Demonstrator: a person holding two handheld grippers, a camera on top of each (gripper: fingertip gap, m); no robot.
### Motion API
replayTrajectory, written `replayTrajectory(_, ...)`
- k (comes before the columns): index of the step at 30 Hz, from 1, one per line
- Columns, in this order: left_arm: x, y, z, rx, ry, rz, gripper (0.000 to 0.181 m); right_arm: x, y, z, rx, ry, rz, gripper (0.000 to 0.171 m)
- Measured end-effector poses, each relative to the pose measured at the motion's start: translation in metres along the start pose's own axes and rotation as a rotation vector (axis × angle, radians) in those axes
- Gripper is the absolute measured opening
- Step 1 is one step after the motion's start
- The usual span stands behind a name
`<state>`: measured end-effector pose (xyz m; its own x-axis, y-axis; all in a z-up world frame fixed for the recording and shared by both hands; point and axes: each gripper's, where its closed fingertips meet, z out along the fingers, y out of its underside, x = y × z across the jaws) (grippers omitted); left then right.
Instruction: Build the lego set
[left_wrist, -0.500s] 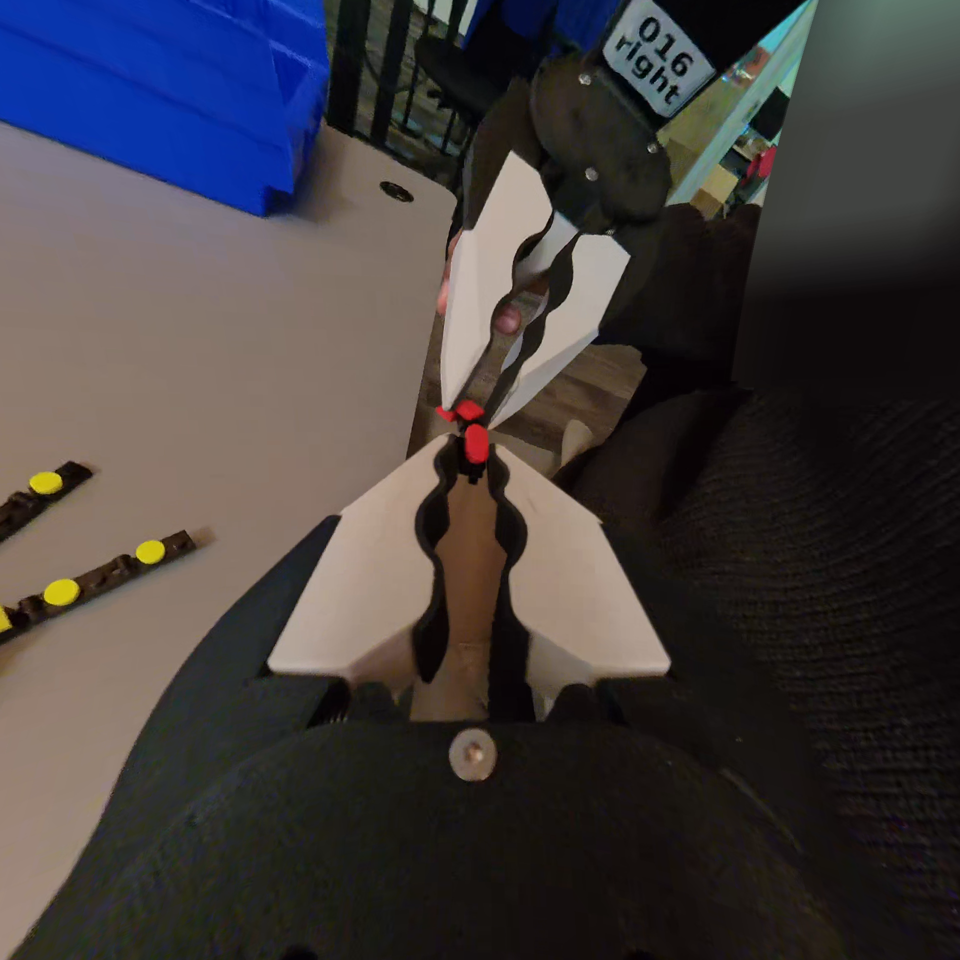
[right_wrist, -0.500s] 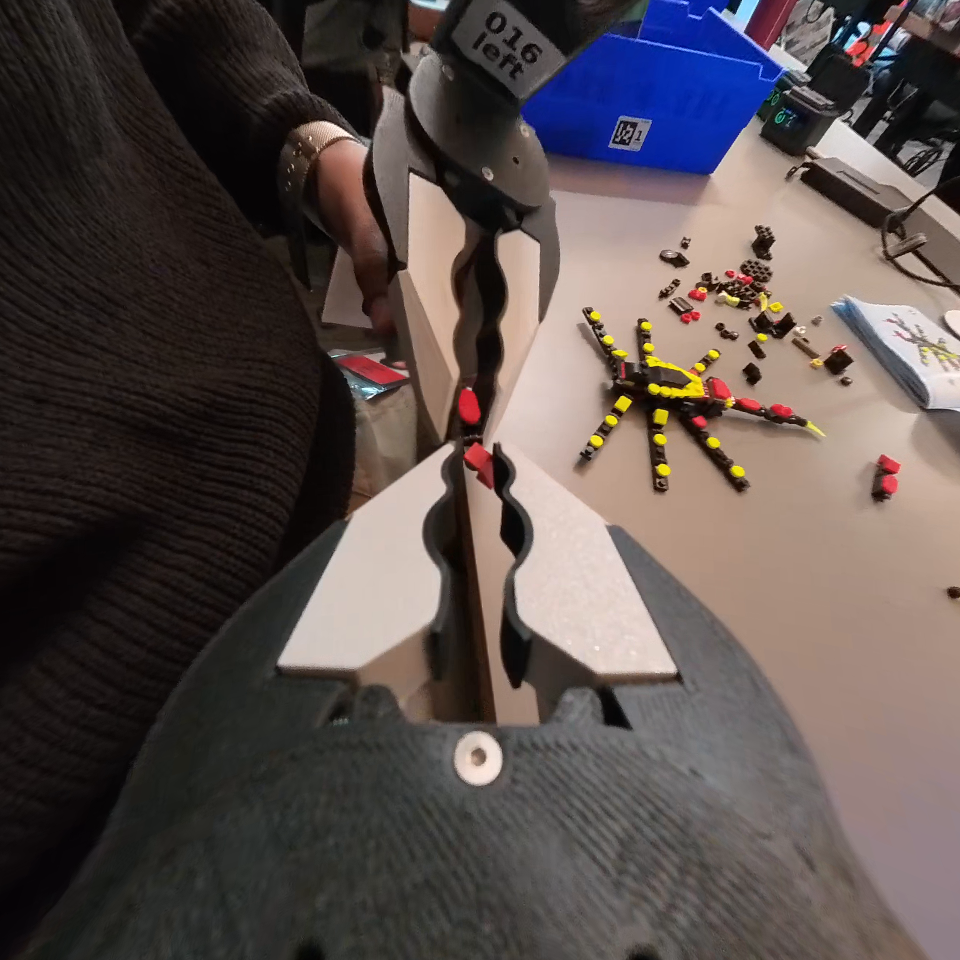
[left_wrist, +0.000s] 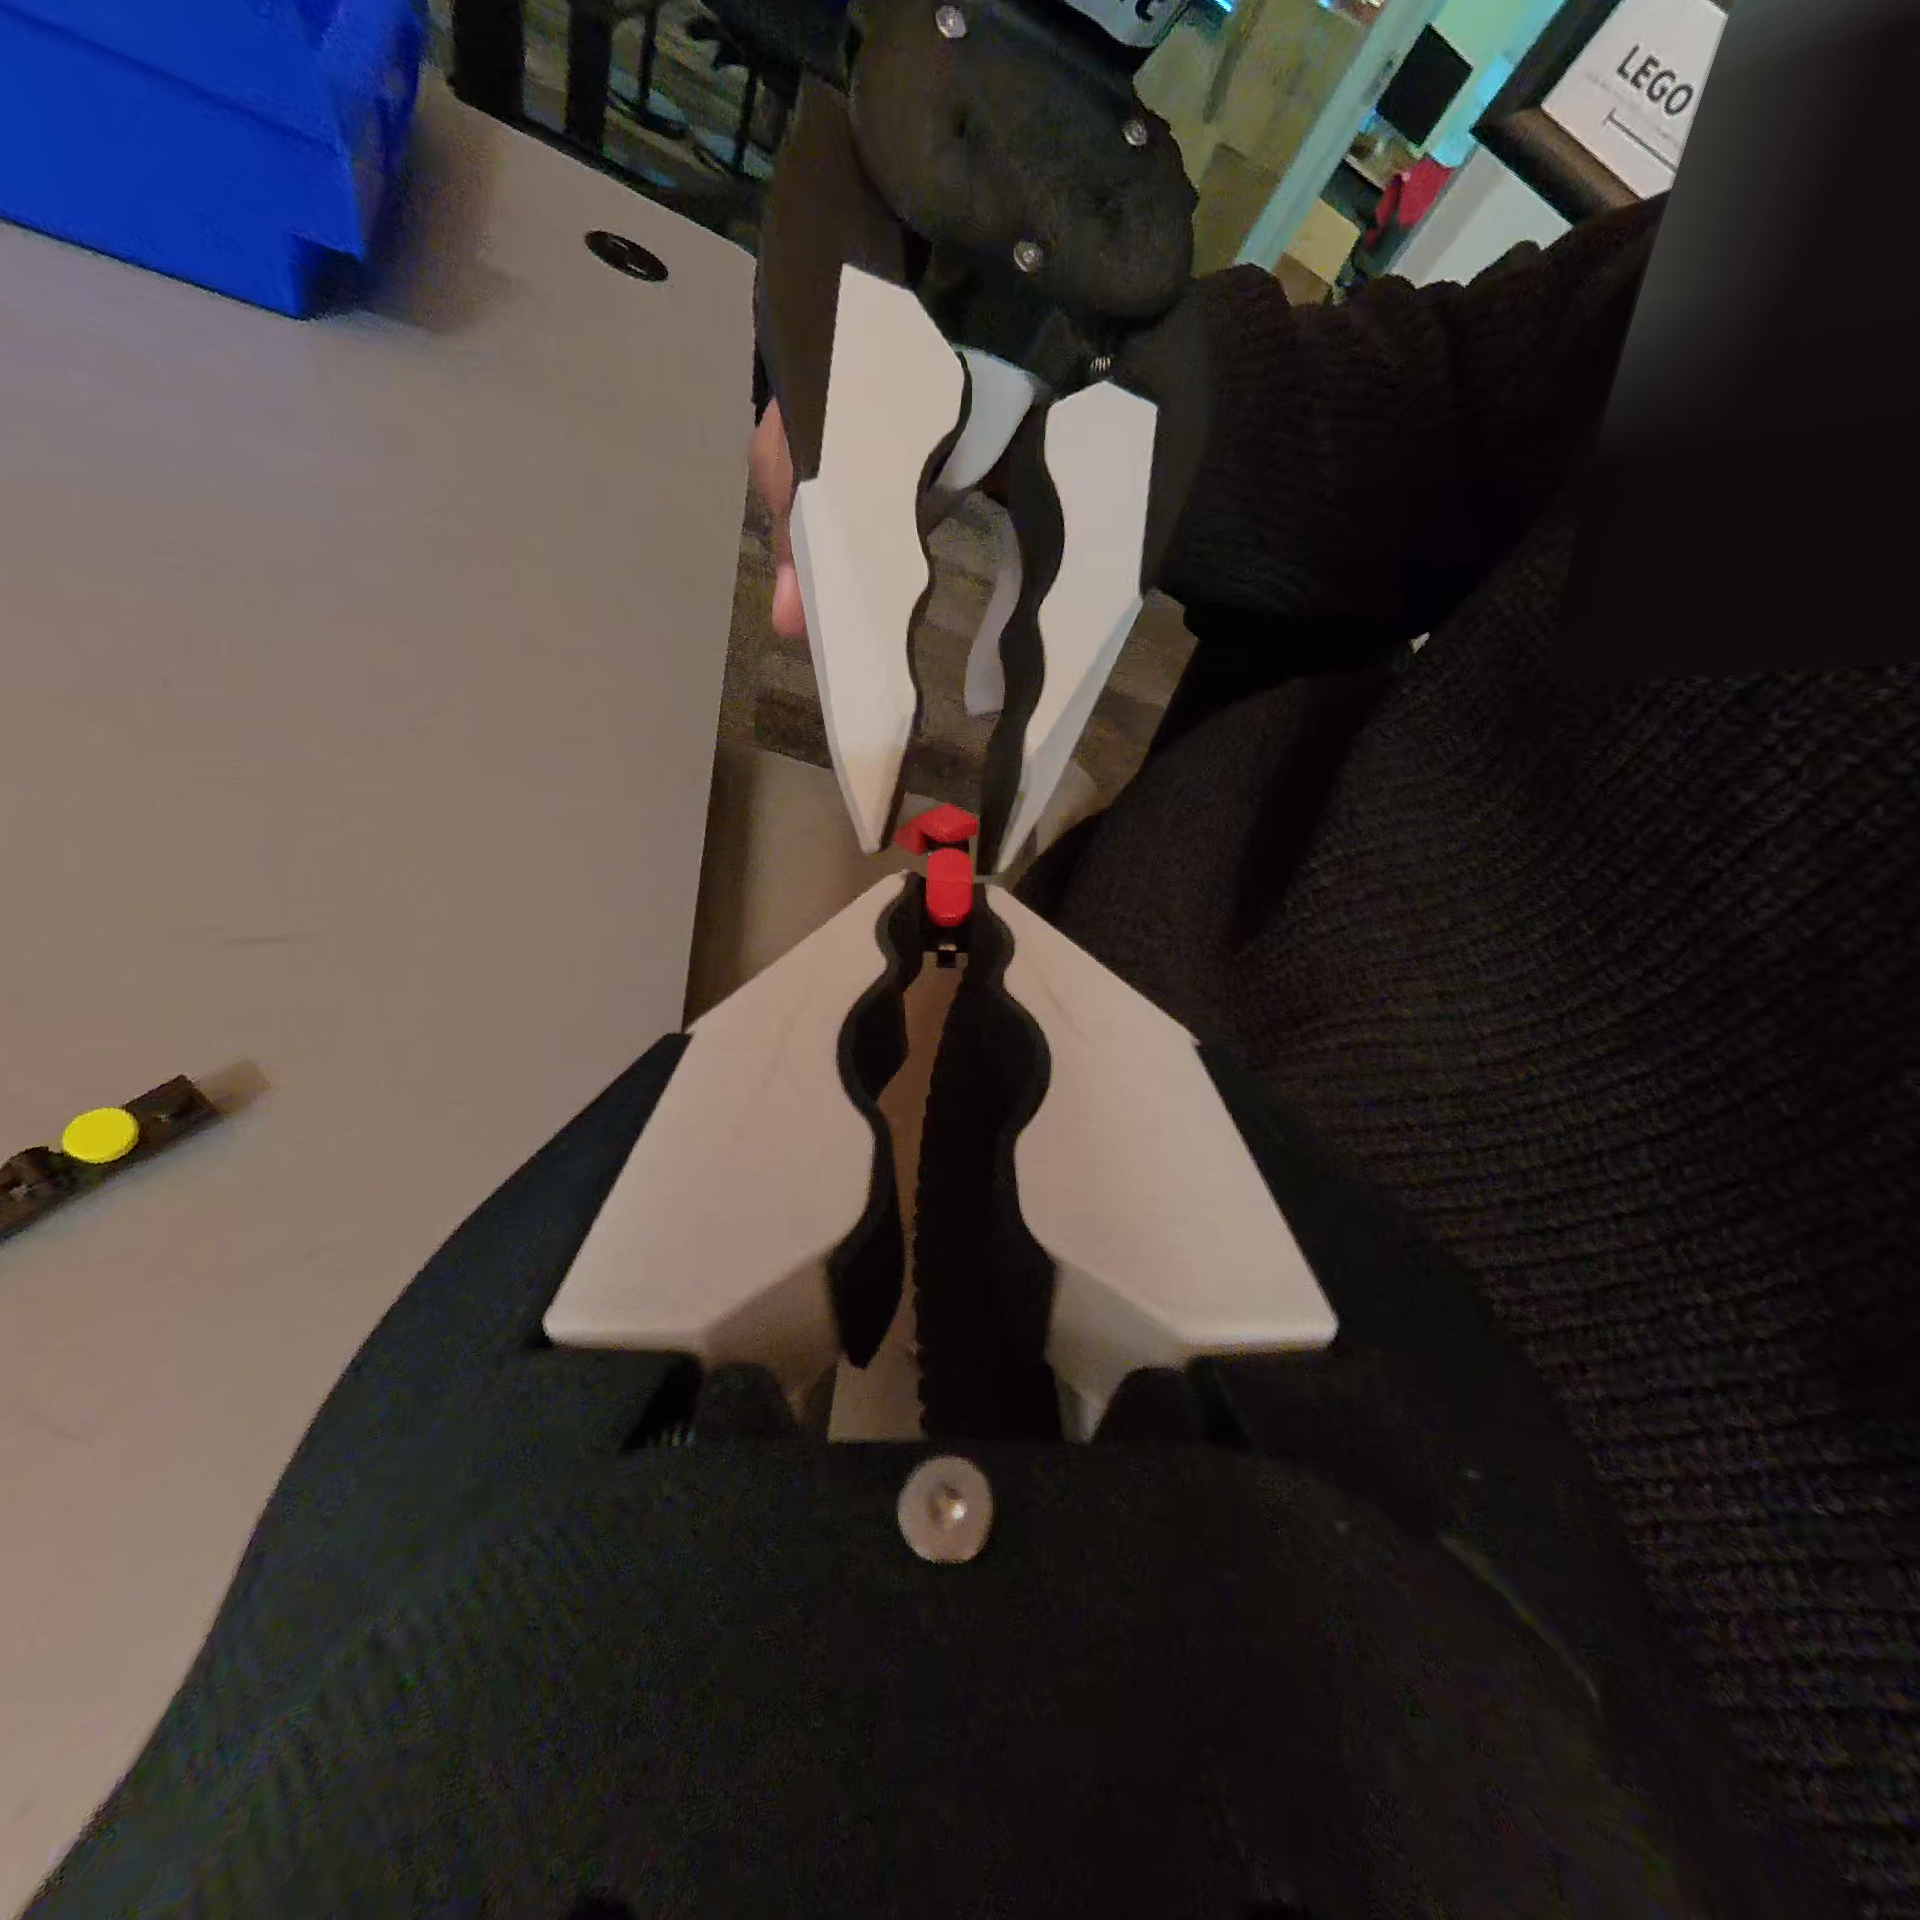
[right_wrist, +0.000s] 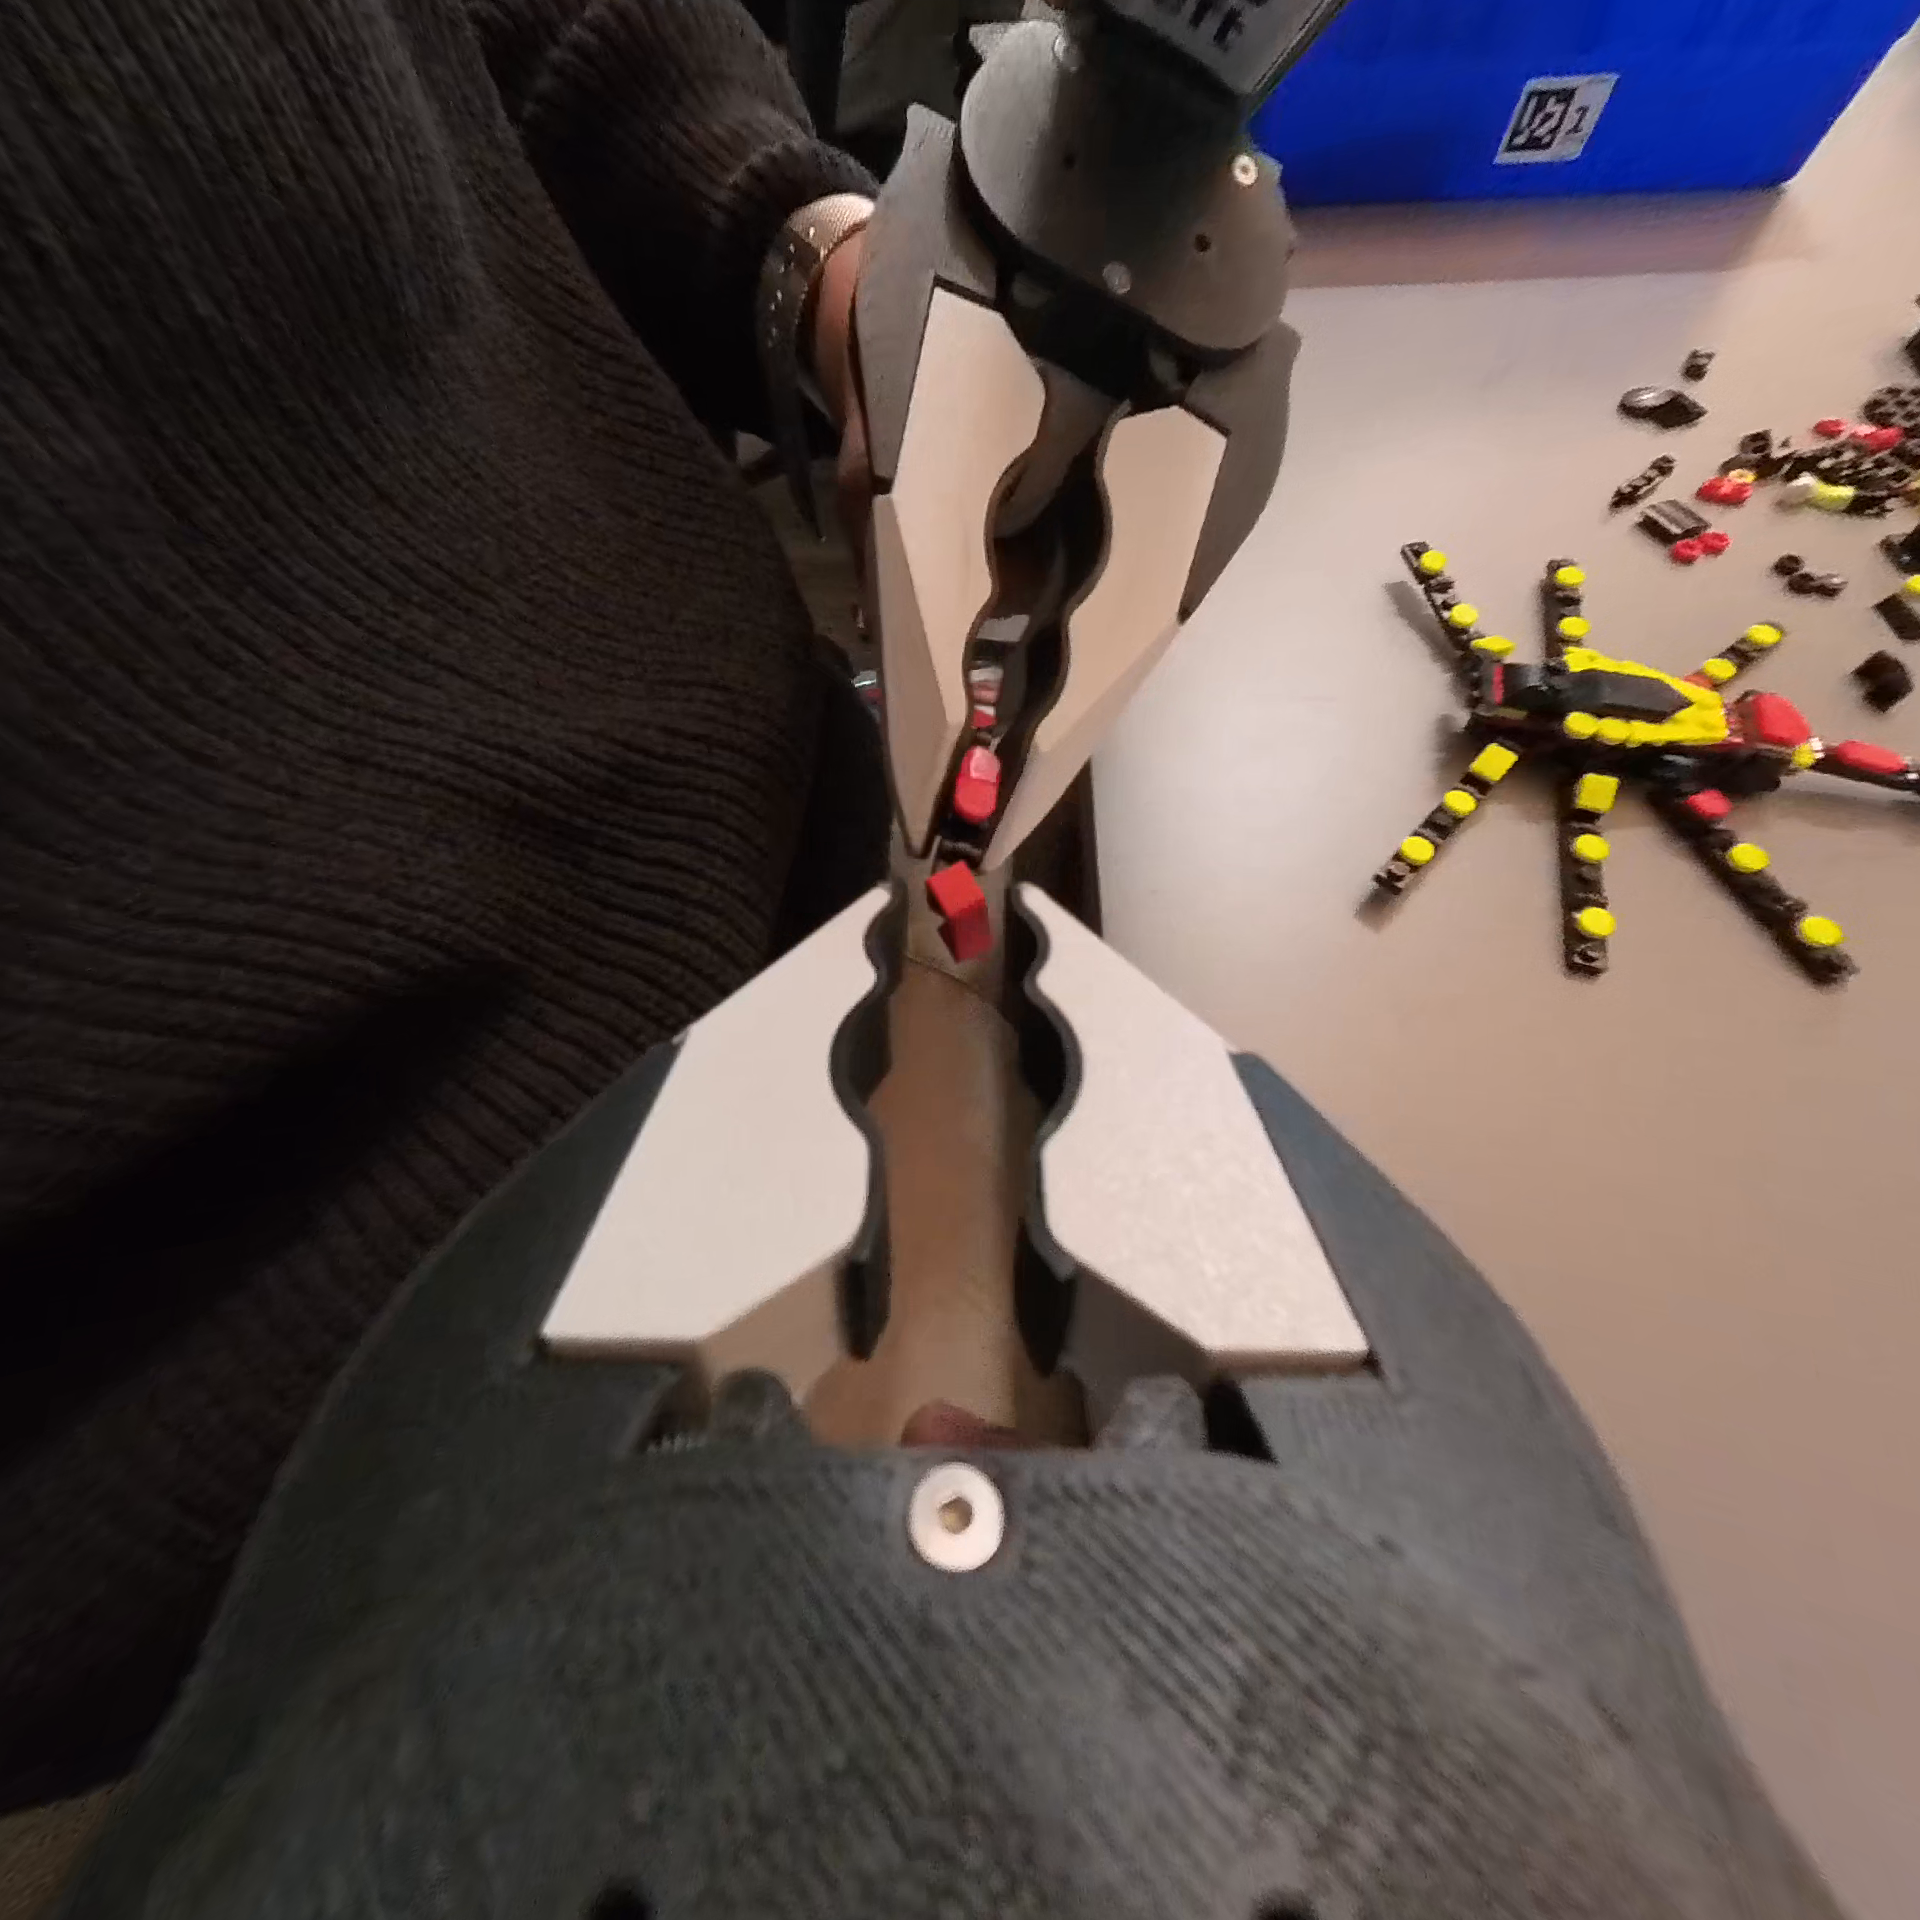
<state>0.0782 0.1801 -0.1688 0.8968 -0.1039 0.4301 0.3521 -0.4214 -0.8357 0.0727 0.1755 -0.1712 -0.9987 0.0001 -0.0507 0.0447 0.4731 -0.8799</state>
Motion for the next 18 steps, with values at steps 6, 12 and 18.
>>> replayTrajectory(6, 0.0, 0.002, 0.0, -0.011, 0.003, -0.005, 0.004, 0.001, 0.004, 0.002, -0.022, -0.017, 0.08, 0.01)
replayTrajectory(12, -0.012, -0.002, -0.004, 0.013, -0.069, -0.019, 0.004, 0.013, 0.007, 0.003, -0.077, 0.052, 0.245, 0.008)
replayTrajectory(18, -0.018, -0.001, -0.004, 0.006, -0.113, -0.007, 0.004, 0.017, 0.01, 0.005, -0.105, 0.088, 0.313, 0.007)
